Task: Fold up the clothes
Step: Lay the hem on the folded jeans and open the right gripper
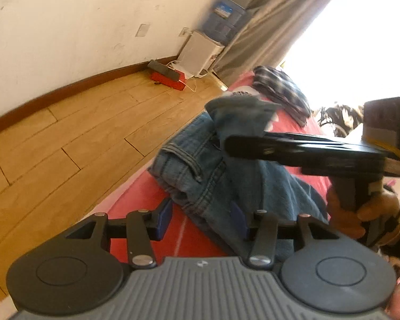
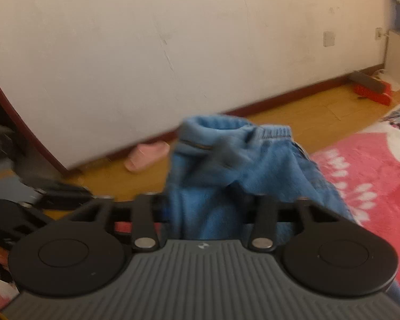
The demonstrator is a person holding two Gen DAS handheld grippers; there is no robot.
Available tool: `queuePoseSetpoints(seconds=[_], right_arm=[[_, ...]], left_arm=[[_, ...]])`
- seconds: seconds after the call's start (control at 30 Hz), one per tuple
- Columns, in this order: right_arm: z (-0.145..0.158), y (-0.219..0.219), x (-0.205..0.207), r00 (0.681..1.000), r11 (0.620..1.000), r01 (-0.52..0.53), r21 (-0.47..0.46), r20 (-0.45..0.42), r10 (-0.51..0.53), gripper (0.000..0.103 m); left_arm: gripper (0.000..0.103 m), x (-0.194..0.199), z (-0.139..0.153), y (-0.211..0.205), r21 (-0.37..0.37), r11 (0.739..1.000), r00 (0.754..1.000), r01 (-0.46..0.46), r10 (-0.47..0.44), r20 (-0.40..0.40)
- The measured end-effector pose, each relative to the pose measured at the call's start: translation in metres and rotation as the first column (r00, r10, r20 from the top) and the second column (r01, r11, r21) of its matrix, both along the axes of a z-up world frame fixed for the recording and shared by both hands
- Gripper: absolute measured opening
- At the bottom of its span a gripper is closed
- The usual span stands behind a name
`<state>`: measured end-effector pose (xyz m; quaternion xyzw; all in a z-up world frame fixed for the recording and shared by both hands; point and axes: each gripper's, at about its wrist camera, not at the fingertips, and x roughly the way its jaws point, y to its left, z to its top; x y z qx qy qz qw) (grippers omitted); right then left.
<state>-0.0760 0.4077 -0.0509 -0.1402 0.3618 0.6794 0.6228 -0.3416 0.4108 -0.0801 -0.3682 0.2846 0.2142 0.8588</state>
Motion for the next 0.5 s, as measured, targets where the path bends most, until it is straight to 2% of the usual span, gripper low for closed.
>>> queuePoseSetpoints(seconds=[0.13,0.2,0.3,0.37,0.43,0.5], right_arm=[[0.008,-0.008,0.016,0.992,0.997,-0.031,0.065,-0.123,0.039,0.069],[0.012,-0.014,0.025,0.983,0.997,-0.008,0.074,-0.184,0.022,0.069],[0.022,-0.042,0.056,0.952,0.994,0.092,0.05,-0.297,-0.074,0.069],[0.032,-0.075,0.084,0.927,0.985,0.171,0.015,-0.342,-0.156,0.069],[0.042,-0.119,0.11,0.9,0.965,0.261,-0.015,-0.359,-0.249,0.072],[0.046,-0.179,0.132,0.847,0.926,0.374,-0.052,-0.387,-0.364,0.08]], left_arm=[[0.051,-0.006,-0.008,0.009,-0.066,0.998,0.999,0.001,0.002,0.036],[0.051,-0.008,-0.009,0.008,-0.089,0.996,0.998,0.011,-0.006,0.057],[0.053,-0.013,-0.01,0.007,-0.123,0.992,0.996,0.028,-0.017,0.089],[0.056,-0.015,-0.011,0.007,-0.146,0.989,0.994,0.04,-0.023,0.111],[0.058,-0.018,-0.012,0.006,-0.168,0.984,0.991,0.052,-0.03,0.132],[0.058,-0.012,-0.015,0.003,-0.192,0.979,0.989,0.065,-0.037,0.147]])
